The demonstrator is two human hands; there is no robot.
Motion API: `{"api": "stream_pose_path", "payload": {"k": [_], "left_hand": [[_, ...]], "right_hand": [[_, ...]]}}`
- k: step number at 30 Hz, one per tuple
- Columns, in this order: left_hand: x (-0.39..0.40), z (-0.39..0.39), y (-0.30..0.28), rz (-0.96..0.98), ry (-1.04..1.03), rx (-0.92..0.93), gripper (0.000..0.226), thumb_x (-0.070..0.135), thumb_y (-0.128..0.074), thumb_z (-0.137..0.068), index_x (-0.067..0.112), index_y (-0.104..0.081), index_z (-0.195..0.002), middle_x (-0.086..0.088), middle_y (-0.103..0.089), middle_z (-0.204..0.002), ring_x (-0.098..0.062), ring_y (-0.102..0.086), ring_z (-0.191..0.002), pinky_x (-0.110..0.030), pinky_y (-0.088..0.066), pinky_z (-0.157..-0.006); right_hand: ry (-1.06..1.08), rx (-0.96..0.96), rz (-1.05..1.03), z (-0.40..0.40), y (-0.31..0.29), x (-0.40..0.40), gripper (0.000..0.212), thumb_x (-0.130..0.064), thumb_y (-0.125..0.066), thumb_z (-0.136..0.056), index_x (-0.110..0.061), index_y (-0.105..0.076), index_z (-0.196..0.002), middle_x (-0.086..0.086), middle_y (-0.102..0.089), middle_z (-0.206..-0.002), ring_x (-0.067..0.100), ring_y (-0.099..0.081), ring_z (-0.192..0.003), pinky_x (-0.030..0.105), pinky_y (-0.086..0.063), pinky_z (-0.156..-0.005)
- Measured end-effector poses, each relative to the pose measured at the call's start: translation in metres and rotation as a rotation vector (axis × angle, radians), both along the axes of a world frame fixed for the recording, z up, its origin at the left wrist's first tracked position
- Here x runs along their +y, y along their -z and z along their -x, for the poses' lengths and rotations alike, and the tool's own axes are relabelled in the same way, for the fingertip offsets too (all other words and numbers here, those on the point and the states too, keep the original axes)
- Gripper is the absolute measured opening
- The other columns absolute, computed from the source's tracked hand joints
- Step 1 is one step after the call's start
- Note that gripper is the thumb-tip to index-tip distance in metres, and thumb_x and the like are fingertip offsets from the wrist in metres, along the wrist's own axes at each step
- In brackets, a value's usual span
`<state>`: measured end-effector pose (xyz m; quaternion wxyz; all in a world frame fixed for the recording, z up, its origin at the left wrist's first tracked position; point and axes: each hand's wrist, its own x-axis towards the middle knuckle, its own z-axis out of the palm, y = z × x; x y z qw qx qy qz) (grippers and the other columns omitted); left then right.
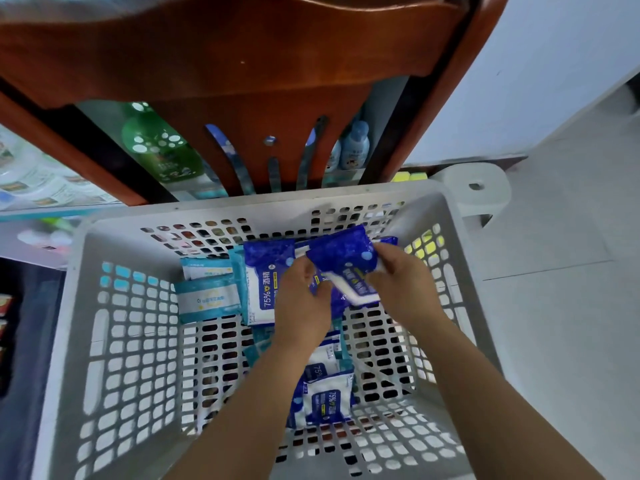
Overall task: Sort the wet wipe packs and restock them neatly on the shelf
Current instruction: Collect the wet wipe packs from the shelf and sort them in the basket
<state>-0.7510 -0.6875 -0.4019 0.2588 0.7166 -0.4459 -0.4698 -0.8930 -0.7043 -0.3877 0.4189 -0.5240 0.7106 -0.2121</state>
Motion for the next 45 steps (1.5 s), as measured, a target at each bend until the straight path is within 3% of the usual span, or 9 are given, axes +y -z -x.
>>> {"api": "stream_pose_path", "payload": {"k": [5,9,12,21,25,30,34,40,45], "left_hand": [[0.008,-0.034,0.020,0.035,0.208,-0.519,0.054,0.022,-0.058,-0.092,0.021,-0.039,-0.142,-0.010,-0.030,-0.147,-0.026,-0.022,-0.137,-0.029,-0.017,-0.111],[0.014,-0.042,0.030,-0.048,0.208,-0.552,0.057,0.025,-0.054,-0.095,0.025,-0.030,-0.147,-0.014,-0.009,-0.155,-0.032,-0.011,-0.142,-0.039,-0.020,-0.115],[0.011,-0.046,0.035,-0.018,0.151,-0.529,0.063,0.021,-0.056,-0.094,0.024,-0.024,-0.148,-0.016,-0.013,-0.153,-0.034,-0.022,-0.138,-0.040,-0.030,-0.110],[0.005,-0.054,0.054,-0.008,-0.121,-0.431,0.075,0.007,-0.067,-0.083,0.005,-0.024,-0.145,-0.020,-0.048,-0.125,-0.034,-0.046,-0.116,-0.045,-0.044,-0.097],[0.005,-0.060,0.065,0.033,-0.148,-0.357,0.047,0.007,-0.065,-0.082,0.007,-0.046,-0.124,-0.013,-0.058,-0.114,-0.030,-0.058,-0.105,-0.051,-0.051,-0.086],[0.006,-0.062,0.064,0.011,-0.138,-0.318,0.014,0.004,-0.056,-0.088,0.003,-0.055,-0.101,-0.015,-0.058,-0.099,-0.020,-0.055,-0.076,-0.024,-0.043,-0.059],[0.012,-0.060,0.050,0.008,-0.173,-0.215,0.010,0.001,-0.053,-0.091,0.010,-0.049,-0.090,0.006,-0.052,-0.073,-0.002,-0.046,-0.060,-0.008,-0.037,-0.048],[0.009,-0.062,0.041,-0.054,-0.224,-0.028,0.010,0.007,-0.053,-0.092,0.014,-0.051,-0.086,0.005,-0.054,-0.073,-0.011,-0.051,-0.061,-0.019,-0.041,-0.051],[0.004,-0.050,0.030,-0.101,-0.163,0.116,0.013,0.011,-0.054,-0.093,0.023,-0.051,-0.089,0.004,-0.062,-0.080,-0.011,-0.058,-0.065,-0.026,-0.044,-0.054]], "right_hand": [[-0.307,0.750,0.149,0.010,0.013,-0.016,0.050,0.003,-0.050,-0.083,-0.018,-0.056,-0.128,0.006,-0.061,-0.120,0.027,-0.051,-0.111,0.036,-0.041,-0.092],[-0.550,0.966,0.026,-0.003,0.036,-0.023,0.036,-0.008,-0.044,-0.089,-0.014,-0.055,-0.123,0.006,-0.057,-0.119,0.027,-0.046,-0.116,0.034,-0.033,-0.100],[-0.613,1.001,0.032,-0.007,0.051,-0.027,0.033,-0.009,-0.043,-0.090,-0.015,-0.058,-0.118,0.004,-0.059,-0.114,0.025,-0.046,-0.113,0.033,-0.030,-0.102],[-0.650,0.814,0.113,-0.003,0.066,-0.032,0.050,-0.001,-0.053,-0.082,-0.024,-0.057,-0.126,0.000,-0.063,-0.119,0.021,-0.050,-0.113,0.031,-0.036,-0.096],[-0.584,0.737,0.132,0.006,0.088,-0.031,0.050,0.002,-0.056,-0.079,-0.021,-0.062,-0.123,0.002,-0.066,-0.118,0.024,-0.053,-0.112,0.032,-0.037,-0.096],[-0.354,0.509,0.193,-0.004,0.086,-0.035,0.042,-0.010,-0.056,-0.090,-0.013,-0.055,-0.132,0.008,-0.059,-0.131,0.029,-0.050,-0.122,0.036,-0.038,-0.103],[-0.133,0.139,-0.194,-0.037,0.072,-0.021,0.058,-0.031,-0.064,-0.088,-0.015,-0.041,-0.140,0.003,-0.057,-0.129,0.023,-0.055,-0.115,0.030,-0.044,-0.087],[-0.015,0.063,-0.272,-0.050,0.073,-0.015,0.018,-0.017,-0.063,-0.087,-0.008,-0.062,-0.103,0.010,-0.068,-0.103,0.021,-0.060,-0.083,0.028,-0.048,-0.066],[0.089,-0.196,-0.321,-0.038,0.052,-0.004,0.016,-0.022,-0.054,-0.094,-0.014,-0.064,-0.086,0.004,-0.070,-0.082,0.027,-0.066,-0.080,0.039,-0.055,-0.075]]}}
